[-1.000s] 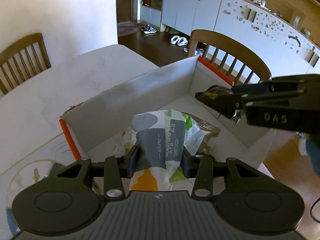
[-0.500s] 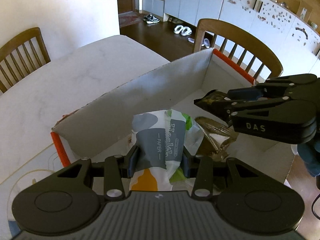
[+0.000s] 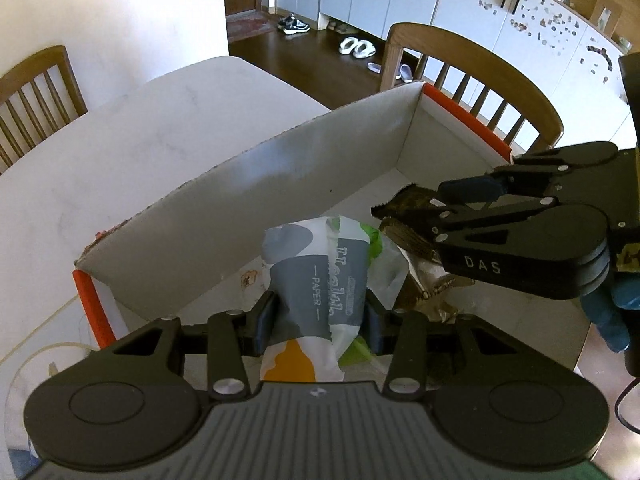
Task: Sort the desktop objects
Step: 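Lower snack bar into shoebox with right tool while left tool lowers tissue pack, then open right tool to drop snack bar while left tool releases tissue pack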
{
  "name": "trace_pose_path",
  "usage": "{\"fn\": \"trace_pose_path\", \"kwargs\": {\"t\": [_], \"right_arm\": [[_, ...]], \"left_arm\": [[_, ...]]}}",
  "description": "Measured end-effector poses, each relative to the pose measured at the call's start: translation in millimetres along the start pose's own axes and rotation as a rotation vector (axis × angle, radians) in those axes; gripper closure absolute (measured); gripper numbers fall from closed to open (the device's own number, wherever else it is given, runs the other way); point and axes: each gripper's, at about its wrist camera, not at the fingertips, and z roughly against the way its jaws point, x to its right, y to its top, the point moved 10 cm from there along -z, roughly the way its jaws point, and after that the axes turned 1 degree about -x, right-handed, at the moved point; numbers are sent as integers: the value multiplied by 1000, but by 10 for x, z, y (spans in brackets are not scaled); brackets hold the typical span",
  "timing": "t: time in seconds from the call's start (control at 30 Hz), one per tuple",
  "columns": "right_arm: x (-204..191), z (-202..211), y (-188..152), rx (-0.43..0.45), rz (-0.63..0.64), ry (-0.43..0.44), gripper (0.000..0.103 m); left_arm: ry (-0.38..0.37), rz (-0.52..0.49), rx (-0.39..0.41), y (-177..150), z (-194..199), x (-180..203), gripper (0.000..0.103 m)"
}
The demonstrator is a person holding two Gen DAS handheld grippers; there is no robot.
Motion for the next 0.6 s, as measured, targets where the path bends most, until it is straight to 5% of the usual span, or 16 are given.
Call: {"fn": "trace_pose_path", "kwargs": {"t": [0.07,0.2,0.4,0.6], "right_arm": [[4,2,0,-1,-1,2,65],[-12,5,-15,-11,13,2,55],[34,103,4,13,-3,-3,40],[27,236,32,35,-17,11,39]], "left_arm": [[-7,3,-6,14,-20,14,52],[-3,19,-12,4,-42,17,19],[-43,49,18,6,49,51,15],[-43,45,49,11,169,109,14]]}}
